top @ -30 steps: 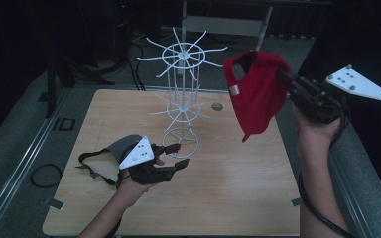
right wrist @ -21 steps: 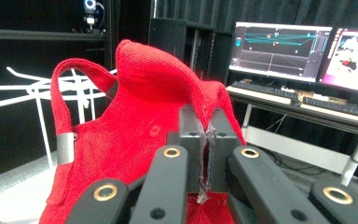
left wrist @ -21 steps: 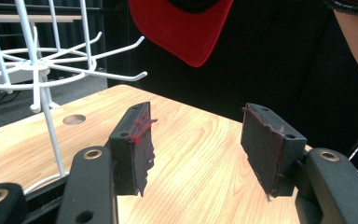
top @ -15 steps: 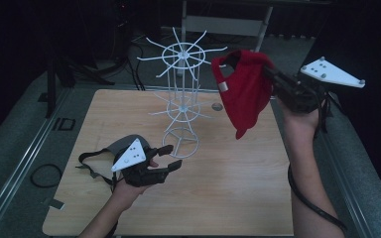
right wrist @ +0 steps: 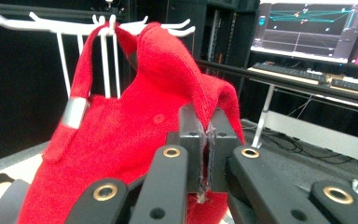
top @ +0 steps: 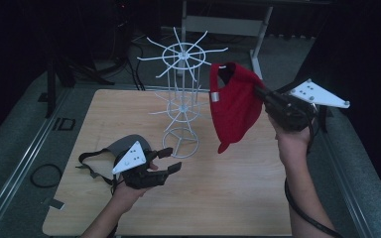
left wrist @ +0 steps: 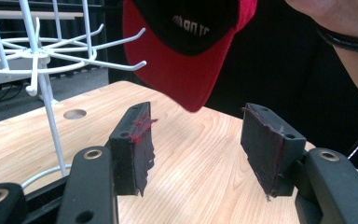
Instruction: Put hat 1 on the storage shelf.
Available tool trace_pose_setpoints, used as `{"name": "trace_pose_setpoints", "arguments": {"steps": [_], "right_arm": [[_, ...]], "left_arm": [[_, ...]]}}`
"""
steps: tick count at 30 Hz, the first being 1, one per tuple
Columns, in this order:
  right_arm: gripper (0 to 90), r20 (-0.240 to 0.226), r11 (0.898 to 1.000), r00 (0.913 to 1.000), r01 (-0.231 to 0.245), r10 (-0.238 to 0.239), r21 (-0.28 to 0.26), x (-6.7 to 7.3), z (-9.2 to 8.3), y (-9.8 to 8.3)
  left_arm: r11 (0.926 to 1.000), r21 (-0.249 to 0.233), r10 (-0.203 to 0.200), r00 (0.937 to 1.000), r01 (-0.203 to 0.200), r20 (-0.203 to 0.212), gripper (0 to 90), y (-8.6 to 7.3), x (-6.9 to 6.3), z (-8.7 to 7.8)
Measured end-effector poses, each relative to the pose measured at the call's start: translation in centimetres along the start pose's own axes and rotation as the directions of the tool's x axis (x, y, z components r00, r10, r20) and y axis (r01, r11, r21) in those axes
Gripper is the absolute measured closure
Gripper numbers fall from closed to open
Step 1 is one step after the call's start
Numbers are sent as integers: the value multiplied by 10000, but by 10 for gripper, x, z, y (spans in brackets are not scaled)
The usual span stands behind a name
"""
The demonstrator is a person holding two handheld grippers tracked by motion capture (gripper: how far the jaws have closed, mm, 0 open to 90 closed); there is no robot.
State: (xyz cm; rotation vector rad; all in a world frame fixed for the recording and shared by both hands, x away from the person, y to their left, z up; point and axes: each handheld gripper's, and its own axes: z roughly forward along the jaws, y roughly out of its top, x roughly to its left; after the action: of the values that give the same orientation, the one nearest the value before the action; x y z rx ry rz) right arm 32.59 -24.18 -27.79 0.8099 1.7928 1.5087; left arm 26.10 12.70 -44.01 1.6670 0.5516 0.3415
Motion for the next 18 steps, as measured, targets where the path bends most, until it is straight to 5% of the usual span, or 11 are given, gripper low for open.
{"name": "trace_pose_setpoints", "arguments": {"steps": [18], "right_arm": [[863,-784,9985,9961,-370,401,399,12,4,-38]], "left_arm": [[9999,71,-96,9999,96,115,440,-4,-3,0]]}}
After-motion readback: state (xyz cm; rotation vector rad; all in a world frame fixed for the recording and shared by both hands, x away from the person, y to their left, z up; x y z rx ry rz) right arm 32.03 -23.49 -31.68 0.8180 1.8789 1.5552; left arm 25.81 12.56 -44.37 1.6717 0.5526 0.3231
